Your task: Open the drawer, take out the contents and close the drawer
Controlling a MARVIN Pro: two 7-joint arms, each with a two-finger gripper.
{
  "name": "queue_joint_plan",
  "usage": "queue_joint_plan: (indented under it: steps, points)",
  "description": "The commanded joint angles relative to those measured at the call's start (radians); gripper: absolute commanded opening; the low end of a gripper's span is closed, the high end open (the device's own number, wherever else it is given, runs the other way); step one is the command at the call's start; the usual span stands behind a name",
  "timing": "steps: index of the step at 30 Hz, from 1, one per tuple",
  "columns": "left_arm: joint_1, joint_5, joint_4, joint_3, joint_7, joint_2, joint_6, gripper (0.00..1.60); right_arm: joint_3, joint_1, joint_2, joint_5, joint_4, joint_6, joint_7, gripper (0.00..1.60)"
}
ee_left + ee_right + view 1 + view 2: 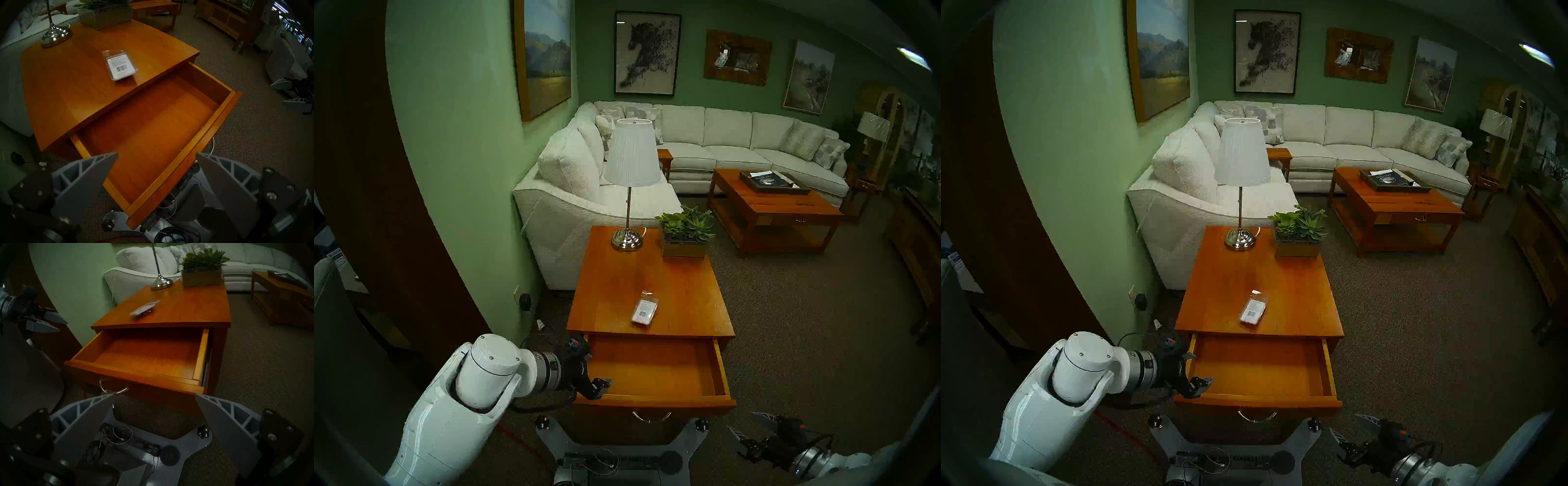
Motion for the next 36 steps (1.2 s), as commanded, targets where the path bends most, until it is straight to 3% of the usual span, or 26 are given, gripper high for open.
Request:
queue_joint_plan:
  steps: [1, 9, 10, 11, 12, 20, 21, 23, 26, 27, 36]
  points:
    - [-0.01, -0.001, -0.027, -0.006, 0.0, 0.0, -0.006, 1.6, 0.013, -0.027, 0.087, 0.081, -0.029, 0.035, 0.064, 1.6]
    - [-0.01, -0.001, -0.026, -0.006, -0.001, -0.001, -0.006, 1.6, -0.008, 0.116, -0.047, 0.049, 0.022, 0.222, 0.115, 1.6]
    - [-0.011, -0.001, -0.026, -0.005, -0.001, -0.001, -0.006, 1.6, 0.013, 0.096, -0.052, 0.041, 0.018, 0.213, 0.113, 1.6]
    - [-0.011, -0.001, -0.025, -0.005, -0.001, -0.001, -0.006, 1.6, -0.007, 0.137, -0.066, 0.032, 0.026, 0.25, 0.114, 1.6]
    - [-0.011, -0.001, -0.025, -0.005, -0.001, -0.001, -0.006, 1.6, 0.023, 0.114, -0.077, 0.022, 0.022, 0.255, 0.111, 1.6]
    - [-0.011, 0.0, -0.024, -0.005, -0.002, -0.002, -0.006, 1.6, 0.023, 0.221, -0.189, -0.04, 0.06, 0.383, 0.121, 1.6]
    - [-0.012, 0.0, -0.023, -0.005, -0.002, -0.002, -0.006, 1.6, 0.036, 0.208, -0.187, -0.037, 0.054, 0.395, 0.118, 1.6]
    - [-0.012, 0.0, -0.023, -0.005, -0.002, -0.002, -0.006, 1.6, 0.023, 0.254, -0.234, -0.057, 0.082, 0.428, 0.123, 1.6]
    - [-0.012, 0.0, -0.022, -0.005, -0.003, -0.002, -0.006, 1.6, 0.034, 0.262, -0.247, -0.065, 0.087, 0.461, 0.12, 1.6]
    - [-0.012, 0.0, -0.022, -0.005, -0.003, -0.002, -0.006, 1.6, 0.023, 0.298, -0.283, -0.079, 0.109, 0.479, 0.124, 1.6]
    - [-0.013, 0.0, -0.019, -0.005, -0.004, -0.003, -0.007, 1.6, 0.048, 0.373, -0.374, -0.122, 0.152, 0.57, 0.125, 1.6]
